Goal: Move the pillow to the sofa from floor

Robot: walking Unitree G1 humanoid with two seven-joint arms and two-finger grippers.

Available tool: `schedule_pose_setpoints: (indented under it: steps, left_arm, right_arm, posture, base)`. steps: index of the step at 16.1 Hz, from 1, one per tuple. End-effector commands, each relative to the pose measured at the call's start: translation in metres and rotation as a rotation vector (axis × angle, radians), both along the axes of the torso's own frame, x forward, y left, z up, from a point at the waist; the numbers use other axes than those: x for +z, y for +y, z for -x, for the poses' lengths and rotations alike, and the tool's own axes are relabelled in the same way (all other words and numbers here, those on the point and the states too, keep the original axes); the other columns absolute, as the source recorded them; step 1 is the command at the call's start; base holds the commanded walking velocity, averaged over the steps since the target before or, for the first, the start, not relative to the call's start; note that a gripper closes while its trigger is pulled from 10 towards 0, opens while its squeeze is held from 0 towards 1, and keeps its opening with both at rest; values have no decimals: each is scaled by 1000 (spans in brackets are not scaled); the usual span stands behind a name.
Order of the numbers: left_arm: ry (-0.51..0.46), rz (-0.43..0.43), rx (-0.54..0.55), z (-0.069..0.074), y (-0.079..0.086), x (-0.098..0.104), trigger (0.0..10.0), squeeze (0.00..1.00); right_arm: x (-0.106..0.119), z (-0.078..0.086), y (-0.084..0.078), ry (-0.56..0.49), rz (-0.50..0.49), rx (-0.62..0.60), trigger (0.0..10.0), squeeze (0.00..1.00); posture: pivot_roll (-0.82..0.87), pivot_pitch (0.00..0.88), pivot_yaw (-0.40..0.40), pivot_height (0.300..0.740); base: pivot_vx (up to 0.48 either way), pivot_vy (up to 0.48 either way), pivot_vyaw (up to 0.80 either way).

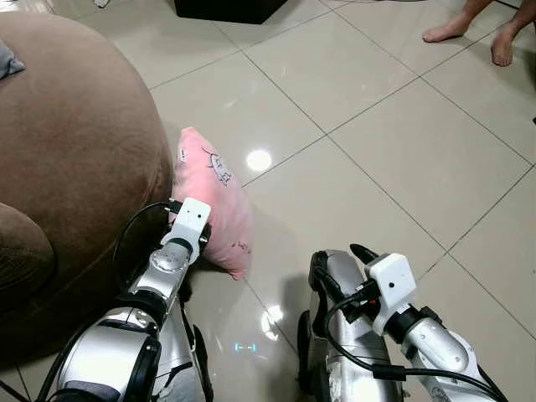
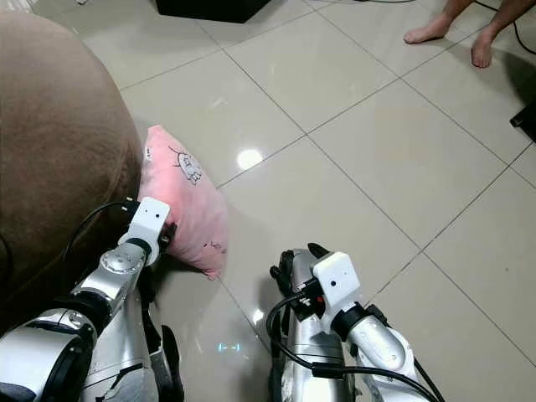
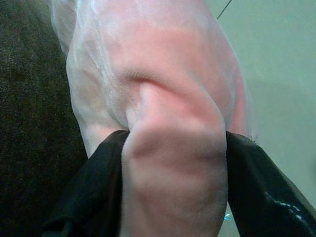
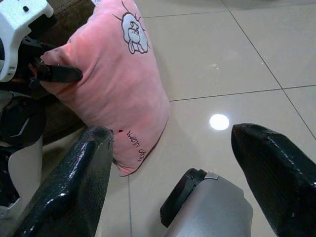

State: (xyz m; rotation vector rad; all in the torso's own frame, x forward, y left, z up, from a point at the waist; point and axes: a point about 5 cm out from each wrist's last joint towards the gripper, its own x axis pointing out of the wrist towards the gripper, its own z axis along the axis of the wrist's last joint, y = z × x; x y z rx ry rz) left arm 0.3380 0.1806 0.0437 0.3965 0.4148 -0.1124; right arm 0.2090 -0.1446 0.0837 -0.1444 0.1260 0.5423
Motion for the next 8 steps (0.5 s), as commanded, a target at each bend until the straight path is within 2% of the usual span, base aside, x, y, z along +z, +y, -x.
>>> schedule_pose_setpoints:
  steps: [1,8]
  left_arm:
    - [26,13,-11,3,-3,-5,0,0]
    - [29,49,-32,1,-13,-4,0,0]
  right_arm:
    - [-6,3,-4,27,19,-10,10000,0]
    - [-9,-1,-7,26,26,-28,10000,0]
  posture:
    - [-67,247,-63,481]
    - [-63,212,-52,481]
  base:
    - [0,0,0]
    - [0,0,0]
